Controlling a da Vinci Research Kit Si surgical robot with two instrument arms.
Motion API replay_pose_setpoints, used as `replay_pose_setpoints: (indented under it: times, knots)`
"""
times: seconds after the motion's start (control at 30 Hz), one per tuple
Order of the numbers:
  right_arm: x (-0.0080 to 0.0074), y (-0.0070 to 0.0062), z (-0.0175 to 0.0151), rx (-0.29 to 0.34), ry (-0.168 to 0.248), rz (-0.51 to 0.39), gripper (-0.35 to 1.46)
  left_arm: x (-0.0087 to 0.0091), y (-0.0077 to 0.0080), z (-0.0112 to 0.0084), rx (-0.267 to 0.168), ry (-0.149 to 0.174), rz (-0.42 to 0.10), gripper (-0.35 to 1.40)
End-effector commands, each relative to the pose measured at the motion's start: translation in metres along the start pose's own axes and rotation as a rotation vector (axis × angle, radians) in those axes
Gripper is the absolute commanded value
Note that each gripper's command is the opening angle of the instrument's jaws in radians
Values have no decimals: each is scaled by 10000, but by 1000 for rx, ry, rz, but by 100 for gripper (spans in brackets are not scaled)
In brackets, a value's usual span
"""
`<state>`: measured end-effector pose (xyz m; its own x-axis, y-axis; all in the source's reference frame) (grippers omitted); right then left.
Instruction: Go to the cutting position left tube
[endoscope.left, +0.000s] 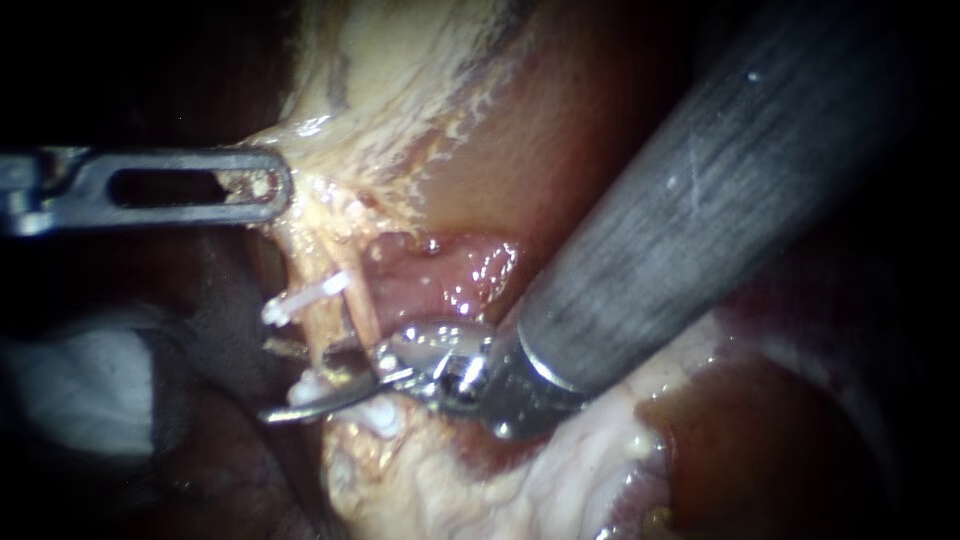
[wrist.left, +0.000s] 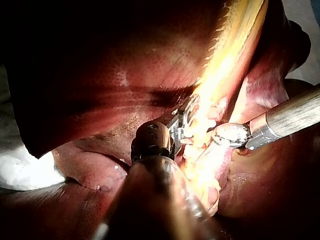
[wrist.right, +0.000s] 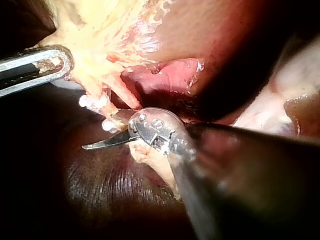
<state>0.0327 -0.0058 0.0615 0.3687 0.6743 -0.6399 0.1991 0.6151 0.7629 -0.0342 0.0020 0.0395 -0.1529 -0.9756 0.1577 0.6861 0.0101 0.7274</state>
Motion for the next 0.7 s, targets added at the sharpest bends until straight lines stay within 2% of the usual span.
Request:
replay_pose_setpoints:
  times: [0.03, 0.7]
  knots:
    - [0, 0, 0, 0, 0, 0, 133, 0, 0, 0, 1, 0, 1, -35]
    - [2, -1, 3, 0, 0, 0, 133, 1, 0, 0, 0, 0, 1, -35]
